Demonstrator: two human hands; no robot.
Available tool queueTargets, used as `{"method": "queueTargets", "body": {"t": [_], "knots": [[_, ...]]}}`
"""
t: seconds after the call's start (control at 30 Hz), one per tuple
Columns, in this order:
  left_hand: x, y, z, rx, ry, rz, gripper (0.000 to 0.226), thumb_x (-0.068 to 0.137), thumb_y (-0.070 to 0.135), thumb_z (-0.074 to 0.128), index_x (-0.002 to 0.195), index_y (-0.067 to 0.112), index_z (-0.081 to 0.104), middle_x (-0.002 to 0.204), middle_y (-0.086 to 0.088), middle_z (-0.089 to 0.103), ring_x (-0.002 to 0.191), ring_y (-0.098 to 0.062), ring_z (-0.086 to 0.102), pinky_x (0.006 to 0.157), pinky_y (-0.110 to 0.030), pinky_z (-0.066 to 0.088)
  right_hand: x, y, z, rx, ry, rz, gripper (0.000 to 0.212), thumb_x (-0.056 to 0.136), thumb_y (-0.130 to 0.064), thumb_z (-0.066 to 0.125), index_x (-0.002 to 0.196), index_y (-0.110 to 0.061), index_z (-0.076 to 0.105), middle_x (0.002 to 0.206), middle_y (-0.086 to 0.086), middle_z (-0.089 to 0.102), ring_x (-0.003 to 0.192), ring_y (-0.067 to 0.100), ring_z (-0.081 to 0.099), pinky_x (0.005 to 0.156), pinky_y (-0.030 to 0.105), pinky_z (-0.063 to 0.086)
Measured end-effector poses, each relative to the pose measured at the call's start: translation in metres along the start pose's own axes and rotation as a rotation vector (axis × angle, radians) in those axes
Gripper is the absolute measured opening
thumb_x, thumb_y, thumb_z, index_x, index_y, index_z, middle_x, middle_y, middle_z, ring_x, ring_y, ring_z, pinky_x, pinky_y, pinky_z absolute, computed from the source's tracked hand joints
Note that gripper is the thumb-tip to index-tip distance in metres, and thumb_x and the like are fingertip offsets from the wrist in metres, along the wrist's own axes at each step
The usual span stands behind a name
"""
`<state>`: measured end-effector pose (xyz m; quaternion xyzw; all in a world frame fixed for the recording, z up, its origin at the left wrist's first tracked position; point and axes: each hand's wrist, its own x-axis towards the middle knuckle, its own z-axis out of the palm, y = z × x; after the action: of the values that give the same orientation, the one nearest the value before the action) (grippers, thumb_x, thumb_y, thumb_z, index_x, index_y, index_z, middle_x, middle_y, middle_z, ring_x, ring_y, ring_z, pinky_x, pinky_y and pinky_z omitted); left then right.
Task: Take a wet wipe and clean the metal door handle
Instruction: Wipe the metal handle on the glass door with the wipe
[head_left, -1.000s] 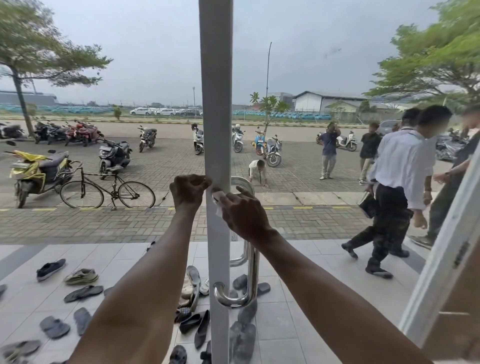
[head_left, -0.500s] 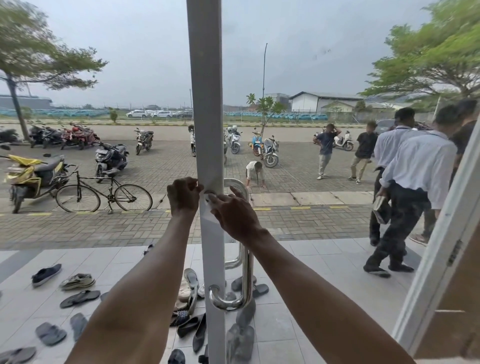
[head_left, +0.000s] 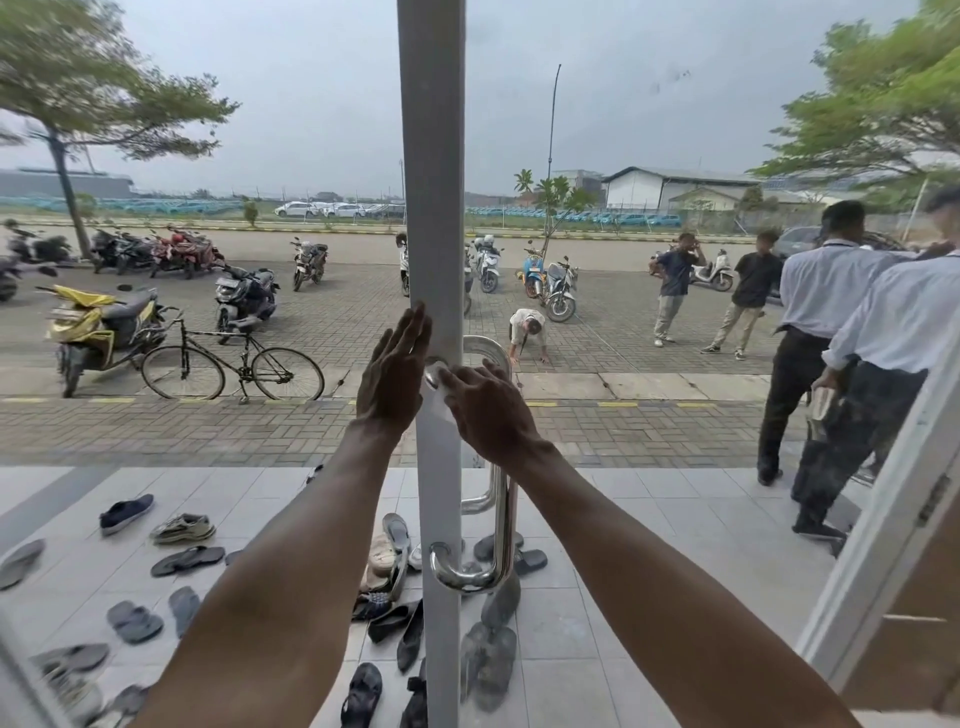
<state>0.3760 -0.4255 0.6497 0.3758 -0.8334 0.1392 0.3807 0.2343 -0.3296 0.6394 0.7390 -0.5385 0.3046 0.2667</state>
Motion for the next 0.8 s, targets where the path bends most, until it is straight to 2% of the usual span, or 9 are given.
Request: {"method": "queueTargets", "body": {"t": [0.07, 0.13, 0.2, 0.3, 0.37, 0.47, 0.63, 0.8], "knots": [[0.001, 0.0, -0.002, -0.005, 0.001, 0.002, 0.087, 0.077, -0.018, 0.058, 0.154, 0.003, 0.024, 0.165, -0.007, 0.011, 0.152, -0.022, 0.015, 0.123, -0.034, 0.018, 0.004, -0.004, 0.002, 0.009, -0.024, 0.015, 0.041, 0.091, -0.007, 0.059, 0.132, -0.01, 0.058, 0.117, 0.01, 0.07, 0.105, 0.033, 0.066, 0.113, 0.046, 0.036], [0.002, -0.001, -0.005, -0.003, -0.008, 0.017, 0.085, 0.077, -0.017, 0.058, 0.153, 0.001, 0.026, 0.165, -0.007, 0.013, 0.151, -0.022, 0.018, 0.122, -0.034, 0.022, 0.001, -0.002, 0.0, 0.048, -0.003, 0.021, 0.04, 0.092, -0.008, 0.059, 0.131, -0.01, 0.059, 0.115, 0.01, 0.071, 0.104, 0.032, 0.067, 0.112, 0.043, 0.039], [0.003, -0.004, -0.006, -0.02, -0.031, 0.016, 0.085, 0.076, -0.017, 0.059, 0.153, 0.001, 0.028, 0.164, -0.005, 0.015, 0.15, -0.023, 0.022, 0.12, -0.037, 0.029, -0.008, 0.006, -0.003, 0.089, 0.051, 0.019, 0.041, 0.091, -0.01, 0.062, 0.132, -0.011, 0.061, 0.112, 0.006, 0.072, 0.102, 0.03, 0.067, 0.102, 0.04, 0.048], [0.004, -0.005, -0.005, -0.041, -0.041, 0.009, 0.083, 0.077, -0.014, 0.062, 0.152, 0.001, 0.03, 0.164, -0.004, 0.016, 0.149, -0.024, 0.026, 0.115, -0.041, 0.038, -0.026, 0.022, -0.01, 0.139, 0.089, 0.066, 0.046, 0.089, -0.012, 0.068, 0.134, -0.012, 0.06, 0.12, 0.005, 0.071, 0.106, 0.029, 0.067, 0.089, 0.042, 0.057], [0.002, -0.003, -0.004, -0.068, -0.039, -0.008, 0.083, 0.078, -0.014, 0.061, 0.153, 0.002, 0.029, 0.165, -0.002, 0.015, 0.149, -0.025, 0.027, 0.114, -0.04, 0.039, -0.036, 0.031, -0.014, 0.137, 0.093, 0.115, 0.046, 0.089, -0.016, 0.071, 0.133, -0.013, 0.061, 0.12, 0.006, 0.071, 0.102, 0.029, 0.07, 0.081, 0.041, 0.06], [0.001, 0.003, -0.005, -0.108, -0.046, -0.034, 0.09, 0.075, -0.015, 0.063, 0.154, 0.002, 0.026, 0.165, -0.001, 0.012, 0.149, -0.024, 0.027, 0.113, -0.037, 0.04, -0.035, 0.033, -0.02, 0.088, 0.06, 0.13, 0.041, 0.088, -0.023, 0.072, 0.127, -0.013, 0.065, 0.111, 0.006, 0.074, 0.092, 0.03, 0.072, 0.074, 0.038, 0.058], [0.003, 0.003, -0.005, -0.128, -0.047, -0.039, 0.088, 0.075, -0.015, 0.065, 0.153, 0.0, 0.027, 0.165, -0.004, 0.014, 0.149, -0.023, 0.025, 0.114, -0.037, 0.039, -0.009, 0.014, -0.02, 0.034, -0.052, 0.089, 0.044, 0.089, -0.021, 0.068, 0.131, -0.012, 0.061, 0.117, 0.007, 0.071, 0.1, 0.034, 0.069, 0.078, 0.039, 0.055], [0.002, 0.002, -0.007, -0.113, -0.035, -0.021, 0.082, 0.079, -0.012, 0.065, 0.152, -0.001, 0.03, 0.164, -0.005, 0.016, 0.148, -0.023, 0.027, 0.115, -0.035, 0.037, -0.015, 0.007, -0.014, 0.039, -0.028, 0.12, 0.049, 0.09, -0.014, 0.067, 0.138, -0.012, 0.056, 0.126, 0.006, 0.068, 0.102, 0.034, 0.069, 0.075, 0.043, 0.057]]}}
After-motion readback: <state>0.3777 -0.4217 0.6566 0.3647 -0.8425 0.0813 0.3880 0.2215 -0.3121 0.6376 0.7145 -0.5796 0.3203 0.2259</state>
